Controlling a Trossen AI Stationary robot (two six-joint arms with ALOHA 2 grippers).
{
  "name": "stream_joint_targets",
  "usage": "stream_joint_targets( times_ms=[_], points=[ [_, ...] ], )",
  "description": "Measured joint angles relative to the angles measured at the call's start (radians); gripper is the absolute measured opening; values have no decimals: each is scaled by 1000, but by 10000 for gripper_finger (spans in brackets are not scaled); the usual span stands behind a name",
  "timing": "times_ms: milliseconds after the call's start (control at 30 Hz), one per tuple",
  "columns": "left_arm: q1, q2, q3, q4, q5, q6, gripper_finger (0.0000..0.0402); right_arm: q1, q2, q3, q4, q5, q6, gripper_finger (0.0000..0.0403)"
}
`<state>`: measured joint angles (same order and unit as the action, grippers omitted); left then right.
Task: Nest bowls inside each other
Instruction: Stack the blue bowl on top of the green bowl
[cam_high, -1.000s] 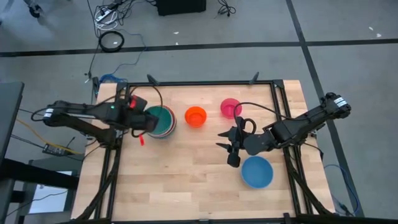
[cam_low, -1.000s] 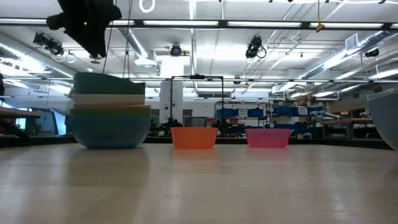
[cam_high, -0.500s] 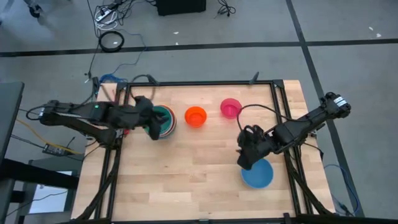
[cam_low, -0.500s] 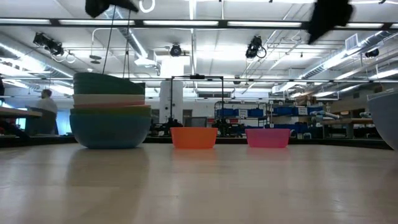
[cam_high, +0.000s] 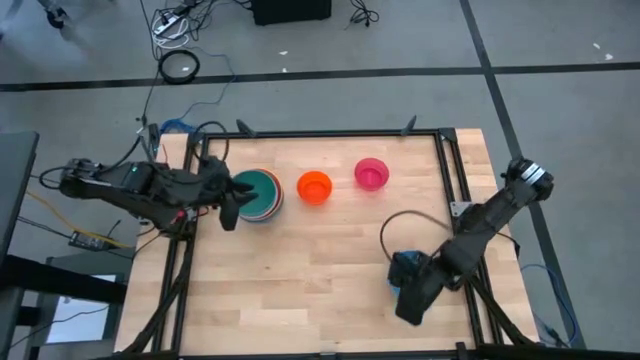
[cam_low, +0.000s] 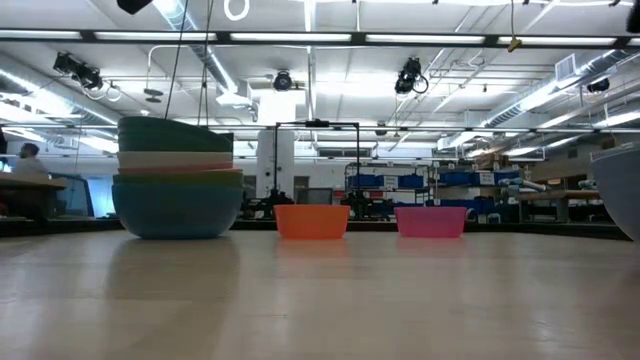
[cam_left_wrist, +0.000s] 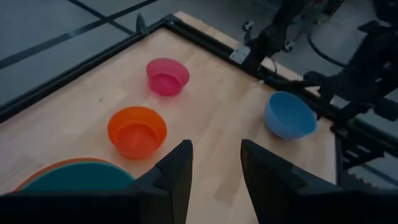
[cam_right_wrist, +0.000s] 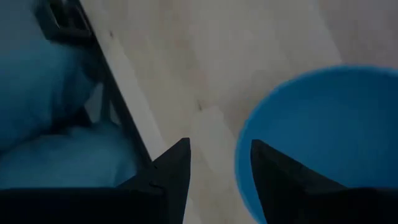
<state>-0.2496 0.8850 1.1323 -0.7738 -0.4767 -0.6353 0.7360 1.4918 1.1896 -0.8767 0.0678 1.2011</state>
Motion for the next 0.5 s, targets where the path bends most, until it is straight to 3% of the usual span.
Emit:
stream_joint_targets(
  times_ms=[200,500],
  points=[
    [-15,4,-30,22,0,-5,145,30,123,0,-49,16,-9,155],
    [-15,5,-58,21,0,-30,145,29,200,0,-53,18,-52,155]
  ],
)
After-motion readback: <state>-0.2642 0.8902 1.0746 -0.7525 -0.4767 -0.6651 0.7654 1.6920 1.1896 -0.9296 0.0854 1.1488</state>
